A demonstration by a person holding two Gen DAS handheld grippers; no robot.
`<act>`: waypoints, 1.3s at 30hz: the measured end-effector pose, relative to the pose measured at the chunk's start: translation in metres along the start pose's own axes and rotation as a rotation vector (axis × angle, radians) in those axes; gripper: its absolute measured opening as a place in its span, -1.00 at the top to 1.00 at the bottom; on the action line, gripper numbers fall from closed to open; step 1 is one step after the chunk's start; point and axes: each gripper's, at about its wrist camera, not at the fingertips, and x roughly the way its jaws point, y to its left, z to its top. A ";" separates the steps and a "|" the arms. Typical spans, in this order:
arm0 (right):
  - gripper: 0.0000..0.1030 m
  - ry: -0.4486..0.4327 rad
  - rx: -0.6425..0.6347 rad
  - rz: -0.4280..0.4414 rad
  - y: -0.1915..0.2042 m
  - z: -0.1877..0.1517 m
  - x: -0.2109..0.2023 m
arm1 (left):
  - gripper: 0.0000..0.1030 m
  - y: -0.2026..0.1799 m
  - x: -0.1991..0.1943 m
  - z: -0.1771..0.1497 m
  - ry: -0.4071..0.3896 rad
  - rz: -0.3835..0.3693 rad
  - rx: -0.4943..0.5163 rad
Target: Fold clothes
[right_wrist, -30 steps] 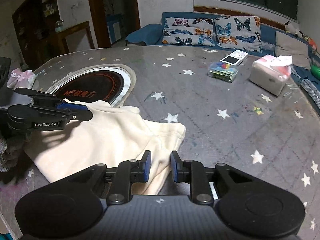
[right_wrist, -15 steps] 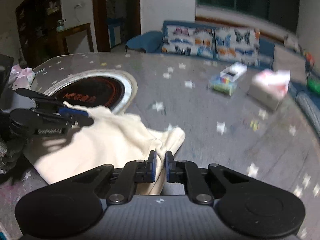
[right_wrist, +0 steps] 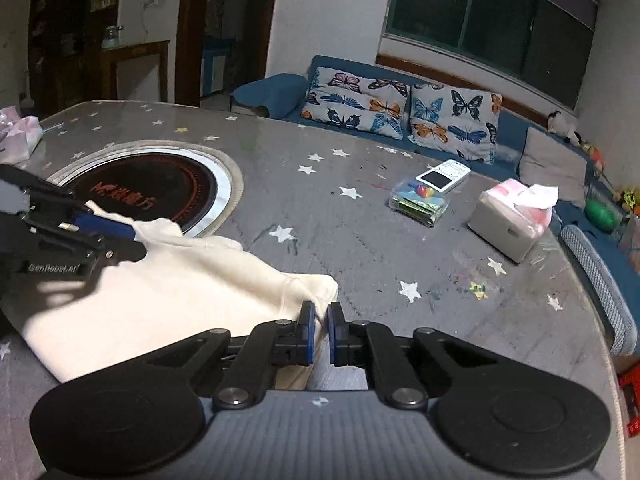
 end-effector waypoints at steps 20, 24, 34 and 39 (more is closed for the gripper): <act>0.84 0.016 -0.029 0.246 0.047 0.043 0.044 | 0.51 0.008 0.009 0.018 0.013 -0.036 -0.117; 0.85 0.028 -0.033 0.237 0.049 0.043 0.052 | 0.51 0.014 0.010 0.017 0.010 -0.040 -0.144; 0.84 0.001 -0.043 0.255 0.041 0.027 -0.010 | 0.54 0.032 -0.050 -0.014 -0.042 -0.037 -0.148; 0.84 0.016 -0.042 0.265 0.045 0.006 -0.033 | 0.55 0.034 -0.078 -0.035 -0.060 -0.050 -0.146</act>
